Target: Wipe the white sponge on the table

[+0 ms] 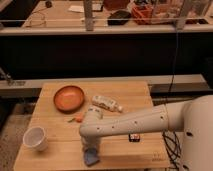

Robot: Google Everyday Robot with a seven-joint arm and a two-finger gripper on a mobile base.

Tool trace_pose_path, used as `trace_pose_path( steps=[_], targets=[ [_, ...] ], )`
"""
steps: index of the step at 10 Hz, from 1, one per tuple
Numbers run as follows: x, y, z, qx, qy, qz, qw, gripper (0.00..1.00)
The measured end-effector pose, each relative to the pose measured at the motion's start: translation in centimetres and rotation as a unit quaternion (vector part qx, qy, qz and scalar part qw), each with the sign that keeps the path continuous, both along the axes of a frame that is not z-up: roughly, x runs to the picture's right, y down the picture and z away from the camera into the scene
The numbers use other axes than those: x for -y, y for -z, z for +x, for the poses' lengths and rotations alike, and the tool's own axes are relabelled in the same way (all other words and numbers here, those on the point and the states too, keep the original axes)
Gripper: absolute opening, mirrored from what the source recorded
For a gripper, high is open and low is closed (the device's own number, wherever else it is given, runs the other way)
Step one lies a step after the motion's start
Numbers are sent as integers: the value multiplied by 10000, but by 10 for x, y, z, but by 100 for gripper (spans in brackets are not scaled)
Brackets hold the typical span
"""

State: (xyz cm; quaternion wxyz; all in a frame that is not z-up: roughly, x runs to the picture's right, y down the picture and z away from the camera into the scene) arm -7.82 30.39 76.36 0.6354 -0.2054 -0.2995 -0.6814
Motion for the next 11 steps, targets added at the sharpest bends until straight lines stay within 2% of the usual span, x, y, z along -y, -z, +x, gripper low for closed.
trace_pose_path(
  steps=[2,4,6,10,11],
  targets=[
    [7,-8,-15,131,76,51,9999,0],
    [20,-22,-34,265,134,124,9995,0],
    [38,-35,-41,304,114,245,9992,0],
    [64,-60,-38,136,80,330,9993,0],
    [64,-62,-34,103,88,332,9994,0]
  ],
)
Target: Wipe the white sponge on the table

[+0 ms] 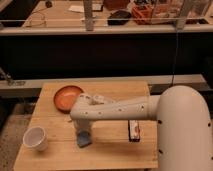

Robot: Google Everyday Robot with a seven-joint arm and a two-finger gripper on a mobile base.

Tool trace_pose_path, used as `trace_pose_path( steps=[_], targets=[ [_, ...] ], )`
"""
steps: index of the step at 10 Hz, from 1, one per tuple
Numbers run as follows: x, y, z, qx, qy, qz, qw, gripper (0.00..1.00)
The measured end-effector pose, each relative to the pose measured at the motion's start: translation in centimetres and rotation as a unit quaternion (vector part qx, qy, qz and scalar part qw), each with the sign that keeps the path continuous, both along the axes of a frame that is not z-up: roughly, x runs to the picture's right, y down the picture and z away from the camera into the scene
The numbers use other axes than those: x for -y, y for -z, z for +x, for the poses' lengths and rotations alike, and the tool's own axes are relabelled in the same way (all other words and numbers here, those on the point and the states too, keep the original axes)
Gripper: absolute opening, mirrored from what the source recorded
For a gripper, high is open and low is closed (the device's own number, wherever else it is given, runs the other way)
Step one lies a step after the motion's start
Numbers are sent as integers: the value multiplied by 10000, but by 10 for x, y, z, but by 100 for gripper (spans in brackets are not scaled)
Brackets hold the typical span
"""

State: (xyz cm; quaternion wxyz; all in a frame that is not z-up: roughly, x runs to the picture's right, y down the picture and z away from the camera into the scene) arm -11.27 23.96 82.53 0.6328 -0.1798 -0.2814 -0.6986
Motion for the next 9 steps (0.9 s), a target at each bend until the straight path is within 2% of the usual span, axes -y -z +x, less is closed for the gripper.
trace_pose_path(
  steps=[5,7,9],
  targets=[
    [0,1,3,-22,3,-6,10000,0],
    [3,3,19,-242,-99,12,9997,0],
    [8,11,66,-587,-298,26,9978,0]
  ],
)
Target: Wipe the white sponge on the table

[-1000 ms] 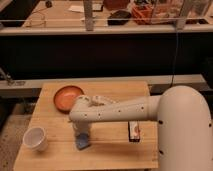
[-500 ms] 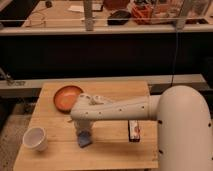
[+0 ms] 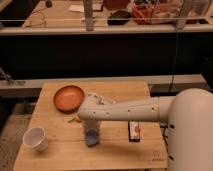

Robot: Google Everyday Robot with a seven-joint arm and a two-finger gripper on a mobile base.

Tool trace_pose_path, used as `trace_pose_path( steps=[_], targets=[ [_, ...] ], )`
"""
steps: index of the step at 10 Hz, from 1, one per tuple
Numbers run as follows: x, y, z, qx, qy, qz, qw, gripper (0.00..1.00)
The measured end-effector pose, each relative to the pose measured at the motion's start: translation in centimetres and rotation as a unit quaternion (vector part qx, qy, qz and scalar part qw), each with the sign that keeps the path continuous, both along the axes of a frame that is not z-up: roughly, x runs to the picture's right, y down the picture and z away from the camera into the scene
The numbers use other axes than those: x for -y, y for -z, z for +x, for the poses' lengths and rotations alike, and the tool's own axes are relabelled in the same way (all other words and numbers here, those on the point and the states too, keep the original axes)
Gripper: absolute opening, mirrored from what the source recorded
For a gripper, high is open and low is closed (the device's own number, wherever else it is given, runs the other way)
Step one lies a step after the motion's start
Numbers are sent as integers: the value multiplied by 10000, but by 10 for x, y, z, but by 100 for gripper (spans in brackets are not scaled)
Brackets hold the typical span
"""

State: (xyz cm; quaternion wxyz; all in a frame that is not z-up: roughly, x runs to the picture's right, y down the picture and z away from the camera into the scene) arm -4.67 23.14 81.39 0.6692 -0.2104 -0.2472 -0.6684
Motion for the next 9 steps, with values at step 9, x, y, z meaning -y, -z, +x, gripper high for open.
trace_pose_path(
  steps=[9],
  targets=[
    [-32,32,74,-484,-455,-136,9977,0]
  ],
)
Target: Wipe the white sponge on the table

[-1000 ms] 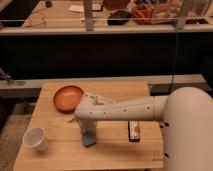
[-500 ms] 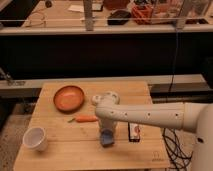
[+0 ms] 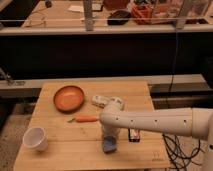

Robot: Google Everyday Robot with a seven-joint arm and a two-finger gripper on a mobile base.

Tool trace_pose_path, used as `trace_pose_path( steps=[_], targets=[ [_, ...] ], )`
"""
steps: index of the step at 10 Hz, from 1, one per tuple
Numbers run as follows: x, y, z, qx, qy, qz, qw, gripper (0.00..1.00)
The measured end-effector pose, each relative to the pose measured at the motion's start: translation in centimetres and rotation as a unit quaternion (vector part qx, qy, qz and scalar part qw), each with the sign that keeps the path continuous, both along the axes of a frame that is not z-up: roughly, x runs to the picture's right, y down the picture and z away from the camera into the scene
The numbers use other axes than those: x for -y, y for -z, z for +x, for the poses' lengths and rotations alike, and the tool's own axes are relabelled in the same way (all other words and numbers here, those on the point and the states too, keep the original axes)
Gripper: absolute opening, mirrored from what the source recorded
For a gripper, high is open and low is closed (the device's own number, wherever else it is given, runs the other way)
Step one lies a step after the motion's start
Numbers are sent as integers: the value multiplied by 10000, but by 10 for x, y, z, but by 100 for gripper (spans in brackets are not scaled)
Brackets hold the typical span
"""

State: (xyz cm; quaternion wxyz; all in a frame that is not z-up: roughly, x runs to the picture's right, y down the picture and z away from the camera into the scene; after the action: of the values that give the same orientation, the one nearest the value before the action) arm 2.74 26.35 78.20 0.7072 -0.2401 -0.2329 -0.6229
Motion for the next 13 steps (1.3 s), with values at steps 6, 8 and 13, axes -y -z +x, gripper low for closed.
trace_pose_path(
  steps=[6,8,13],
  targets=[
    [-32,36,-44,400,177,4,9990,0],
    [-43,35,-59,557,256,-49,9981,0],
    [-49,27,-86,884,469,-94,9949,0]
  ],
)
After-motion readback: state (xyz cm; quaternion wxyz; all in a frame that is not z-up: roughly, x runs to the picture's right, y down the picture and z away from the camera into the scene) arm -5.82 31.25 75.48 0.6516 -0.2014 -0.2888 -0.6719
